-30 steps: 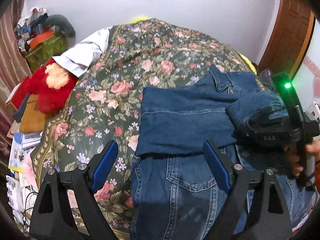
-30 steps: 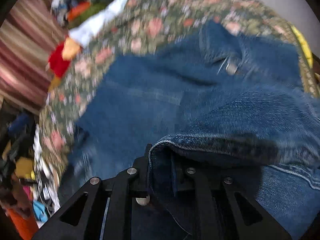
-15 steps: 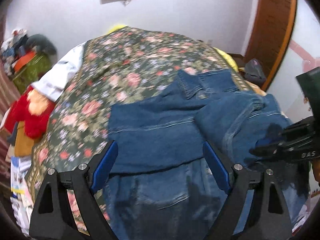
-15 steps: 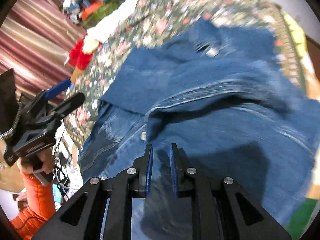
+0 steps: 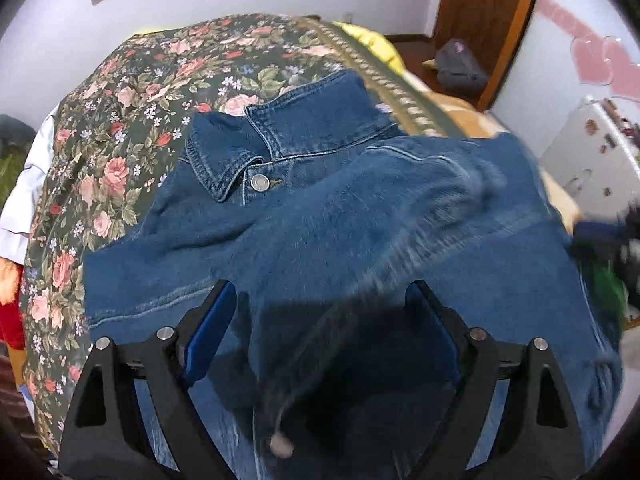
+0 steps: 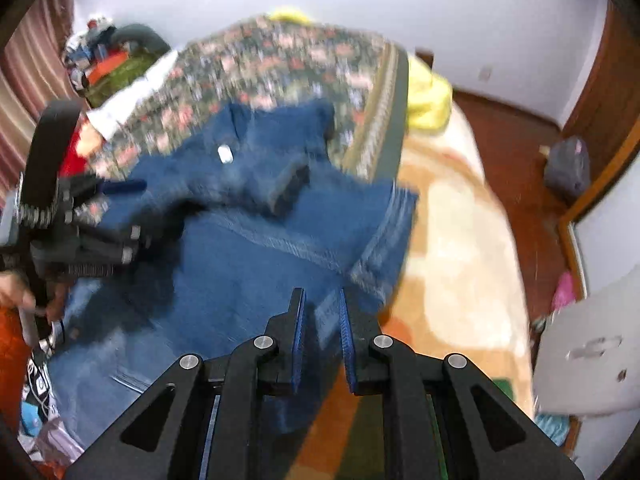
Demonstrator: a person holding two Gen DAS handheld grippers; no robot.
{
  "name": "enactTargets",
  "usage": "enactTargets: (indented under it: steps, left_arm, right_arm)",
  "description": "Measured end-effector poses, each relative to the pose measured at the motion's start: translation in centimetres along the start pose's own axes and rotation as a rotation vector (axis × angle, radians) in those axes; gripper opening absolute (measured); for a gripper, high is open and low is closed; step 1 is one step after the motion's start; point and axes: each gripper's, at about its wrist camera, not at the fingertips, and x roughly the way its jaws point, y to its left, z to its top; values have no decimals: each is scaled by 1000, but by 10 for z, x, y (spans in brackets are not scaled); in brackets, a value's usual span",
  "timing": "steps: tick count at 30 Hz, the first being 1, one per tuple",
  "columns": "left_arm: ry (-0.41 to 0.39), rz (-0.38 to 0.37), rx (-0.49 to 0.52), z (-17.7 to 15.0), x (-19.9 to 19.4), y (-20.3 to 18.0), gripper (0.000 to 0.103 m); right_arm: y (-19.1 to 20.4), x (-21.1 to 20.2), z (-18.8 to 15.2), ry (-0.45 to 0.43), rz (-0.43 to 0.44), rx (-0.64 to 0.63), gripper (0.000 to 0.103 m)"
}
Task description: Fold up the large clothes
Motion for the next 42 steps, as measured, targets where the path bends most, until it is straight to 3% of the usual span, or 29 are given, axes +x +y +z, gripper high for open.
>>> enactTargets:
  steps: [3,5,7,9,11,14,17,19,20,23,25,27,29,34,37,42]
  left_arm:
    - [-61,102,0,9,0,-3,73]
    - [-122,140,-6,12,-9,3,63]
    - [-166,184,-6,11,-20,12,44]
    - [-177,232,-25,7,-28,29,38]
    - [-174,247,-85,-2,-35,56,38]
    - [-127,238,-199,-25,-35,103,38]
    - [-57,180,-310,-65,-29,150,41]
    - [-26,161,-337,-85,-26,165,45]
    - [-5,173,-348,-98,-25,173,46]
    - [27,121,-380,-123,-22,186,53]
    - [16,121,-384,-133,-28,188,63]
    - [-7,129,-389,-139,-38,194,66]
    - [-33,134,-401,-140,-48,201,66]
    - [-115,152,-445,-131,-69,232,83]
    - [-90,142,-462,-120,-57,251,83]
    - [22,7,-575,-102,1,285,83]
  right_arm:
    - [1,31,-17,58,18,-16,13]
    - [3,31,-22,21,8,-26,13]
    - [1,28,-24,4,0,-26,16]
    - [-5,27,-26,10,20,3,16]
    - [-12,28,-29,19,40,27,17]
    - [-22,34,-39,64,-21,56,18]
    - [-37,34,-46,50,-11,133,41]
    - [-47,35,-48,62,-35,188,66]
    - [-50,34,-48,64,-36,206,69]
    - [-55,30,-45,72,-8,251,69]
    - [-55,25,-38,62,-2,273,69]
    - [-54,14,-33,35,7,292,69]
    - [-56,7,-27,12,26,305,69]
    - [-55,-4,-4,-37,114,344,70]
    - [-56,2,11,-55,137,372,70]
    - [-67,27,35,-55,176,431,70]
